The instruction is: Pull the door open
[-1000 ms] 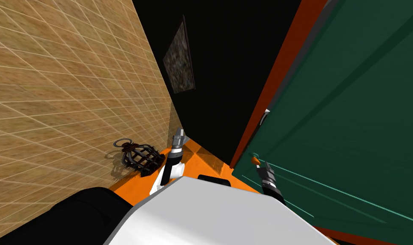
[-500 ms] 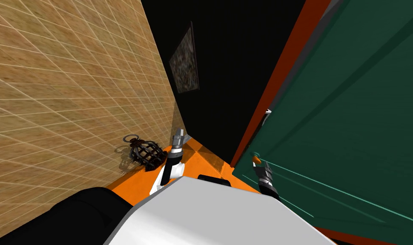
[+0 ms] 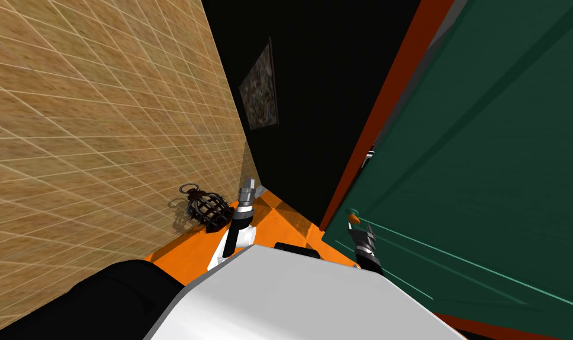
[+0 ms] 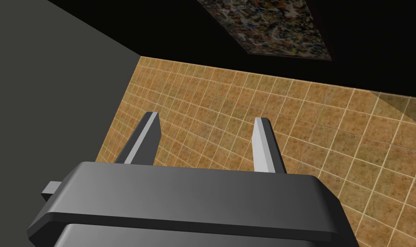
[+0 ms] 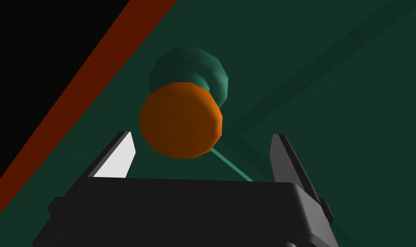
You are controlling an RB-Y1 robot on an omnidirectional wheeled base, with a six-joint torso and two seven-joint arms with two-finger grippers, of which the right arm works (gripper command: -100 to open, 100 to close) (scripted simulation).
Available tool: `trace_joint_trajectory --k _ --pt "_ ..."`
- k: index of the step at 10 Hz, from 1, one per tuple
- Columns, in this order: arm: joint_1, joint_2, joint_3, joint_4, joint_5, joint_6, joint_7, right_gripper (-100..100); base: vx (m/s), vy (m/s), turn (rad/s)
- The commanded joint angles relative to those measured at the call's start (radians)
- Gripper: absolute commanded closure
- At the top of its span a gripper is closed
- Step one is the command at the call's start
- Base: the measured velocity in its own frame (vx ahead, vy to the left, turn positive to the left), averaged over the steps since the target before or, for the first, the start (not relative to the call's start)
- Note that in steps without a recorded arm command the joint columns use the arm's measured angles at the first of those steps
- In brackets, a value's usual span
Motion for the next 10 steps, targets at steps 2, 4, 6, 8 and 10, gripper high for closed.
trace_joint_trajectory --k 2,4,6,8,10 --pt "0.000 0.013 0.011 -0.013 -0.030 0.008 -0.071 -100 -0.060 -0.004 0.031" --pt "0.001 0.020 0.018 -0.022 -0.049 0.012 -0.111 -100 -0.073 -0.007 0.046" --pt "0.001 0.035 0.032 -0.039 -0.086 0.021 -0.176 -100 -0.062 -0.006 0.059" --pt "0.002 0.043 0.039 -0.048 -0.105 0.025 -0.228 -100 -0.056 -0.011 0.030" --pt "0.002 0.050 0.045 -0.056 -0.123 0.029 -0.268 -100 -0.068 -0.004 0.043"
